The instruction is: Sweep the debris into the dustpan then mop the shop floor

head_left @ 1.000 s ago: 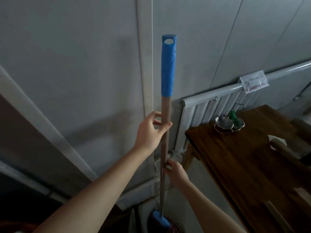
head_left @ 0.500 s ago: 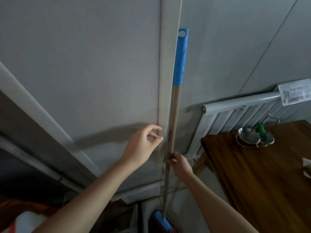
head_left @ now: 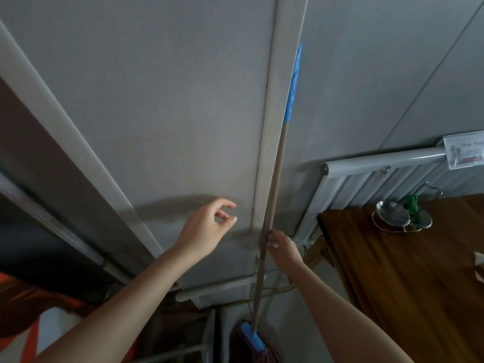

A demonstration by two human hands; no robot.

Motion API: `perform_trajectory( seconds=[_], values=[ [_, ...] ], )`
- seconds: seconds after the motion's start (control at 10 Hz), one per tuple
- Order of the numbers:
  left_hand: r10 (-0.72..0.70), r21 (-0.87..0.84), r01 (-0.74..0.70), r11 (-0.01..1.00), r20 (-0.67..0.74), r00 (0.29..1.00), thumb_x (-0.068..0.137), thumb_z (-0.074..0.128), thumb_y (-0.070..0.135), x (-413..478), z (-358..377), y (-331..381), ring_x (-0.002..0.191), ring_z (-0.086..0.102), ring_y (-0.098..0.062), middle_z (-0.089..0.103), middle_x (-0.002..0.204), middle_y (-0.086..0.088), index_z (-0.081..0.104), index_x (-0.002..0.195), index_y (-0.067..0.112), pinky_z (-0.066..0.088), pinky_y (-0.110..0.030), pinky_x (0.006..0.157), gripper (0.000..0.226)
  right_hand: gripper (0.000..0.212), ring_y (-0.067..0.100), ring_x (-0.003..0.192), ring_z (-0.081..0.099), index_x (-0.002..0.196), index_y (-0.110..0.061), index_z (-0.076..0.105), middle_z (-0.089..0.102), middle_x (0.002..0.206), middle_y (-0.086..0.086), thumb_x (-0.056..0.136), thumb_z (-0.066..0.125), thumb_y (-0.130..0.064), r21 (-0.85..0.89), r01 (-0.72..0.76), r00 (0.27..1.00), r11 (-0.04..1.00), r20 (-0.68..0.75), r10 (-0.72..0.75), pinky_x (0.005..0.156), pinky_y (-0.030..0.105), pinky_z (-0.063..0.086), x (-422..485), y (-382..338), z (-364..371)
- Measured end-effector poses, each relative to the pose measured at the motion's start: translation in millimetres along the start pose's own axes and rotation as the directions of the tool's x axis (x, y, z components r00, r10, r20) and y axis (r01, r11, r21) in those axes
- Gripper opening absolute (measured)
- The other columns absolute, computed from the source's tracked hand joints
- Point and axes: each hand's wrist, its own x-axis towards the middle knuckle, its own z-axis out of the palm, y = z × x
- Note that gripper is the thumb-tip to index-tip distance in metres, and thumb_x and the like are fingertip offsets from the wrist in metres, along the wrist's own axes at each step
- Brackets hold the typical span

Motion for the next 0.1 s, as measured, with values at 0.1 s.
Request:
perform_trajectory(
  seconds=[0.1],
  values=[
    [-0.017, 0.072, 0.015, 0.997, 0.025, 1.0, 0.086, 0.064, 0.032, -9.0, -3.1, -0.2, 0.072, 0.061, -0.011, 0.062, 0.082, 0.016, 0.059, 0.106, 0.035, 0.048, -0.034, 0.073, 0.021, 0.036, 0.022, 0.105, 0.061, 0.128, -0.025, 0.053, 0.065, 0.117, 0.001, 0.092, 0.054, -0.018, -0.013, 0.012, 1.0, 1.0, -0.009, -0.012, 0.083, 0.033, 0.05, -11.9, 0.7, -3.5]
  ],
)
